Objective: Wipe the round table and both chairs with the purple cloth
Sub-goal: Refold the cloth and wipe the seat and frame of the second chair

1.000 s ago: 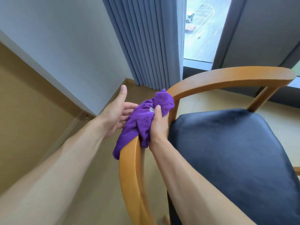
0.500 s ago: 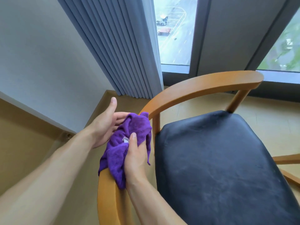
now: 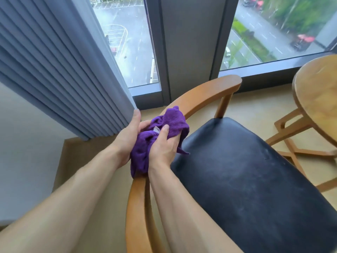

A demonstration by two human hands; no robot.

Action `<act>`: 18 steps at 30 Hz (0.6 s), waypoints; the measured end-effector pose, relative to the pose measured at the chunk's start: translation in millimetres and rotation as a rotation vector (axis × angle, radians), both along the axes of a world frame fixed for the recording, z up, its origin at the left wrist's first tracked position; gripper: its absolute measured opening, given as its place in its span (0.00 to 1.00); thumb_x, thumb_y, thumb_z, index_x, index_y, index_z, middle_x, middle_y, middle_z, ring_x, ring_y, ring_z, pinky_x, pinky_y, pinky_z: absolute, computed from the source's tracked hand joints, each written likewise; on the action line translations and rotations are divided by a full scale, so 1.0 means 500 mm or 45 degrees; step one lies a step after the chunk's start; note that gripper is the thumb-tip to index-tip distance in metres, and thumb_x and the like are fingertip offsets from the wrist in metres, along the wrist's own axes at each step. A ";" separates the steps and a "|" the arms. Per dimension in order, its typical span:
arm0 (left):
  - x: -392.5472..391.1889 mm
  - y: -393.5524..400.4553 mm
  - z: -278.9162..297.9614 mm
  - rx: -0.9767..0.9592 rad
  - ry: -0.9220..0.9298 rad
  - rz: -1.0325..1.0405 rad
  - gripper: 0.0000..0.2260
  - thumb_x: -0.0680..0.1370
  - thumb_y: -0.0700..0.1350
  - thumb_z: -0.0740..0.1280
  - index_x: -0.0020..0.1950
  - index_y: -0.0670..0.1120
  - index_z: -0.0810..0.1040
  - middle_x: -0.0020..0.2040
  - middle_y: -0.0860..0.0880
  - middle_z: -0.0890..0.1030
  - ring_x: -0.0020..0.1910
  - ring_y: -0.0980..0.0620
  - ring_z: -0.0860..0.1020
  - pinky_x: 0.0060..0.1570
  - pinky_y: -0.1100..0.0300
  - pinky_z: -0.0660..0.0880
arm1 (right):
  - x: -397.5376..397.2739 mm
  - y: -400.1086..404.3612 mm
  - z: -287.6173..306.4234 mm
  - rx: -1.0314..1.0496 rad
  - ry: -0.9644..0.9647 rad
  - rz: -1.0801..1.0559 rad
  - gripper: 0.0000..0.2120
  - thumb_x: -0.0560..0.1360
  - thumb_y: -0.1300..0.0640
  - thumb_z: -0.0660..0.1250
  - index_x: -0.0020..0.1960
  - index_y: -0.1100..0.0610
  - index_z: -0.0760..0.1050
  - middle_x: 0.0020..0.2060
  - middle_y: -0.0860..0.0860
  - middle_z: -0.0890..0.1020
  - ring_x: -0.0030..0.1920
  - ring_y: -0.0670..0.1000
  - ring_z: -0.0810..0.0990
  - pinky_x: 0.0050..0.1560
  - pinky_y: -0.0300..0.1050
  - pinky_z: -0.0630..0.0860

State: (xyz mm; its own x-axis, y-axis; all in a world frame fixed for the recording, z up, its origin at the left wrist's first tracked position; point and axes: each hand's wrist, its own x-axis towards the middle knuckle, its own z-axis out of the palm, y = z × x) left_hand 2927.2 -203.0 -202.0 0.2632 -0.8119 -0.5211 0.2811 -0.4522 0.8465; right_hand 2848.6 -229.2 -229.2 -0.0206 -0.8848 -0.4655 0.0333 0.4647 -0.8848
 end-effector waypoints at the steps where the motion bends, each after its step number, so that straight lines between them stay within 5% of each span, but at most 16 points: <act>1: 0.007 -0.011 -0.001 -0.015 0.003 -0.043 0.34 0.79 0.71 0.46 0.65 0.50 0.79 0.61 0.48 0.84 0.61 0.51 0.81 0.61 0.54 0.74 | 0.002 -0.008 0.001 0.003 -0.008 -0.026 0.22 0.82 0.46 0.57 0.76 0.44 0.63 0.71 0.46 0.72 0.71 0.52 0.70 0.69 0.46 0.67; 6: 0.031 -0.077 -0.011 -0.056 -0.091 -0.172 0.36 0.75 0.75 0.49 0.63 0.52 0.81 0.61 0.49 0.83 0.62 0.51 0.81 0.68 0.51 0.70 | 0.005 -0.051 -0.007 -0.012 -0.002 -0.118 0.21 0.82 0.44 0.57 0.74 0.43 0.65 0.68 0.49 0.76 0.67 0.54 0.74 0.63 0.45 0.69; 12: 0.034 -0.163 0.002 -0.068 -0.249 -0.344 0.33 0.74 0.75 0.49 0.59 0.58 0.84 0.60 0.52 0.84 0.61 0.54 0.81 0.69 0.52 0.69 | 0.001 -0.128 -0.012 -0.067 0.076 -0.213 0.23 0.82 0.44 0.57 0.76 0.46 0.64 0.70 0.49 0.74 0.70 0.53 0.72 0.68 0.45 0.68; 18: 0.019 -0.290 0.014 -0.162 -0.487 -0.325 0.25 0.82 0.66 0.46 0.64 0.59 0.78 0.53 0.70 0.77 0.48 0.79 0.74 0.50 0.79 0.66 | -0.020 -0.262 -0.012 -0.094 0.200 -0.371 0.23 0.83 0.44 0.57 0.77 0.46 0.62 0.71 0.50 0.74 0.71 0.55 0.71 0.68 0.44 0.64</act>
